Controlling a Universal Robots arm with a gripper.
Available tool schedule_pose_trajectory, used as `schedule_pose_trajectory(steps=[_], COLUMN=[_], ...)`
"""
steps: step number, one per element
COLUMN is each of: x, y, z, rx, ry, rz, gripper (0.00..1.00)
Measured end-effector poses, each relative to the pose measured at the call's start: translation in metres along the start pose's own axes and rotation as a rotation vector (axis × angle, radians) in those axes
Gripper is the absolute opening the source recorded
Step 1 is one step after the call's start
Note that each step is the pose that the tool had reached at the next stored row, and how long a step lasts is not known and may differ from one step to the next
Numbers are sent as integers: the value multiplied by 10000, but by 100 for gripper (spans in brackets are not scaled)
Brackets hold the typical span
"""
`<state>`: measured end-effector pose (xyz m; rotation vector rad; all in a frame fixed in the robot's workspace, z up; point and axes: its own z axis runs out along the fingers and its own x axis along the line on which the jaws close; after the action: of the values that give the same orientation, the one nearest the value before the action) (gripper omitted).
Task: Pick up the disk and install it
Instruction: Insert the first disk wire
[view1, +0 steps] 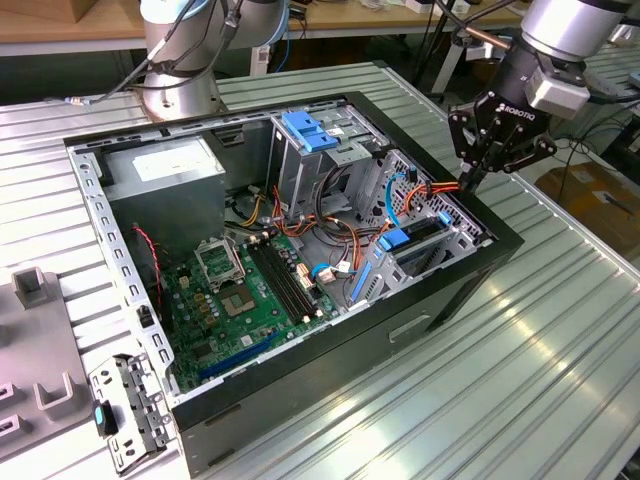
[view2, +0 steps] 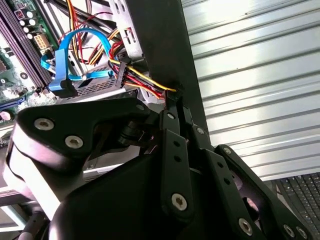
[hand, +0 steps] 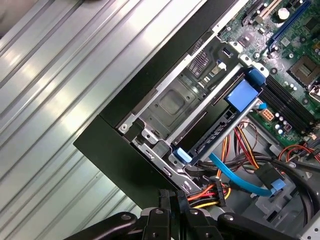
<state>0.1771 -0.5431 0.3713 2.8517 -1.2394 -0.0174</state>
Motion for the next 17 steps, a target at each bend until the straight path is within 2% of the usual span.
schedule_pose_trajectory(steps=[6,10,12,14,17], x=[-81,-111,-112,-113,-135], y=[87,120,120,121,145], z=[4,5,5,5,6], rx=[1,2,1,-1,-2], ry=[-2,-3,-10,-25,-31], rz=[0,46,246,699,857], gripper=[17,17,17,17,17])
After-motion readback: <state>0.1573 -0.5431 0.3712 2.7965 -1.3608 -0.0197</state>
